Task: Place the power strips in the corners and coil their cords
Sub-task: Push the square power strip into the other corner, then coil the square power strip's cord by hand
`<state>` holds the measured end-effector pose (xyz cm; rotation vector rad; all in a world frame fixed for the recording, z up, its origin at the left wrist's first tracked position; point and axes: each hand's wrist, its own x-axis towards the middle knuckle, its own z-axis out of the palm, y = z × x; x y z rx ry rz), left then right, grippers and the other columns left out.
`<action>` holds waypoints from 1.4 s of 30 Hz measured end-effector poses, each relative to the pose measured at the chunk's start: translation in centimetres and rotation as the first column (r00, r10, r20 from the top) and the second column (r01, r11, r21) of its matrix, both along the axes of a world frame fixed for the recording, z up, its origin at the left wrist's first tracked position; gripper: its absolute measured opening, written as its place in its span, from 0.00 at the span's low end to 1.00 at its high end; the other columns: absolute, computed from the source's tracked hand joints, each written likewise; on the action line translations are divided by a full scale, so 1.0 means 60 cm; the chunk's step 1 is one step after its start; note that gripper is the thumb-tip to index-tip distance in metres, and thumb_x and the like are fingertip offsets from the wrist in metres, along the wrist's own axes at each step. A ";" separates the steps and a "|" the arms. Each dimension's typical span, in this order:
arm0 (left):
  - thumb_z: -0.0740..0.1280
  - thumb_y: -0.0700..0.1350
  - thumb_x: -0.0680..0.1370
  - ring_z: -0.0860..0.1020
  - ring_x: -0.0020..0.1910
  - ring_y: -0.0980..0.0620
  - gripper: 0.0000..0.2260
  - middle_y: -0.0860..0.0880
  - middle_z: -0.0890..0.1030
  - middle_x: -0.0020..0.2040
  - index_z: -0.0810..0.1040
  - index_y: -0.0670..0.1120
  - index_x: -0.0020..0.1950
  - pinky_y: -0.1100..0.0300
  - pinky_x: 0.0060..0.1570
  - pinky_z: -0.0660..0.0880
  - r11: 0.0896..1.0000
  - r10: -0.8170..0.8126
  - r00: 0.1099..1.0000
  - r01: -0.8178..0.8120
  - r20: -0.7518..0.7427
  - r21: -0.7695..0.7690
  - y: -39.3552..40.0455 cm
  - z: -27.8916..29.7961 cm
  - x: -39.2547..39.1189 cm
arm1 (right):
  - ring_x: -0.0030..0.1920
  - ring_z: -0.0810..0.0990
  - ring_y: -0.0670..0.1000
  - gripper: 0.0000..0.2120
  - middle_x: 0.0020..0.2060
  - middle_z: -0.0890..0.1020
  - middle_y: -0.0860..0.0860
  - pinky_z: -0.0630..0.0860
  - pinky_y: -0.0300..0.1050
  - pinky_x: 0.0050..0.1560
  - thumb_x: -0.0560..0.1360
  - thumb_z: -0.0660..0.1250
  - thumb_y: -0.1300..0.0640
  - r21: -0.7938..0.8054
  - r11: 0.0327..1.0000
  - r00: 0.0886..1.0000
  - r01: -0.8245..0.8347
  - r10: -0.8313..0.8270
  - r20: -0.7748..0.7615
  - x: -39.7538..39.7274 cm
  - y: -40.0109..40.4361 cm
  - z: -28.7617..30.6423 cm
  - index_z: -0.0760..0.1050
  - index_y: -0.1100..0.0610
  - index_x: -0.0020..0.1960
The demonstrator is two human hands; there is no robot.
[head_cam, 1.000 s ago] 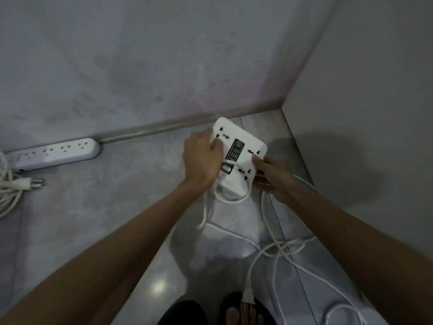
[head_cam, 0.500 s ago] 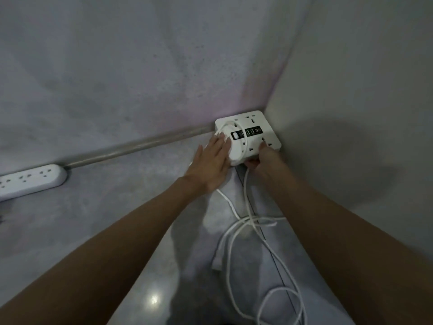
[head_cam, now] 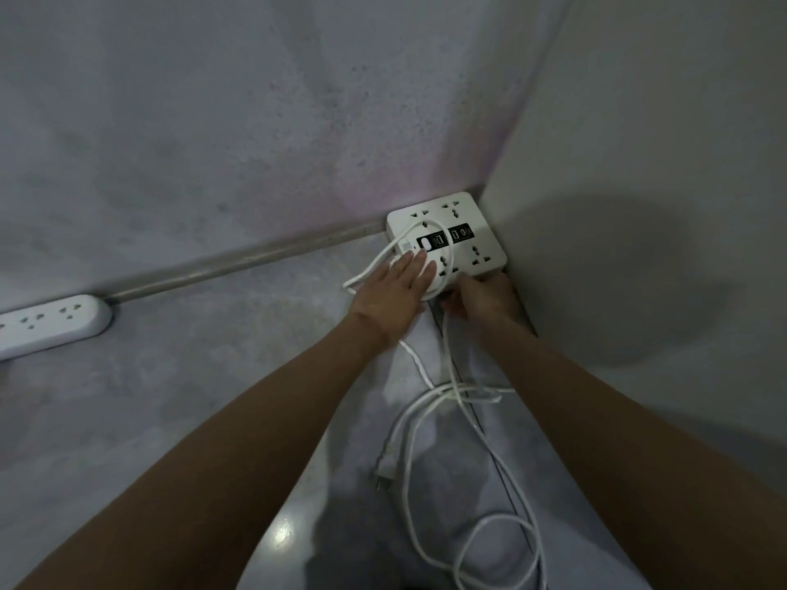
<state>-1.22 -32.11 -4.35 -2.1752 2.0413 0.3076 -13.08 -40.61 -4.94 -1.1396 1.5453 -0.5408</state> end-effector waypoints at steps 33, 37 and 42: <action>0.58 0.42 0.79 0.71 0.47 0.53 0.09 0.46 0.75 0.49 0.75 0.41 0.55 0.66 0.50 0.66 0.744 0.250 0.692 -0.585 -0.678 -0.323 0.239 -0.042 -0.109 | 0.39 0.82 0.54 0.13 0.33 0.82 0.51 0.79 0.50 0.44 0.62 0.69 0.46 0.056 0.544 0.472 -0.837 0.771 -0.428 -0.063 0.072 0.028 0.70 0.53 0.32; 0.61 0.45 0.79 0.72 0.50 0.51 0.10 0.47 0.76 0.50 0.77 0.42 0.53 0.72 0.55 0.65 0.766 0.293 0.669 -0.592 -0.683 -0.250 0.277 -0.065 -0.157 | 0.25 0.77 0.48 0.10 0.25 0.81 0.56 0.74 0.39 0.30 0.68 0.67 0.55 0.078 0.548 0.523 -0.833 0.825 -0.214 -0.063 0.082 0.064 0.70 0.56 0.31; 0.66 0.41 0.78 0.69 0.61 0.48 0.21 0.43 0.71 0.63 0.68 0.38 0.69 0.64 0.60 0.63 0.761 0.376 0.629 -0.629 -0.681 -0.161 0.248 0.002 -0.142 | 0.23 0.74 0.51 0.14 0.23 0.77 0.54 0.71 0.37 0.27 0.74 0.64 0.57 0.126 0.423 0.414 -0.897 0.906 -0.091 -0.050 0.095 0.145 0.72 0.58 0.30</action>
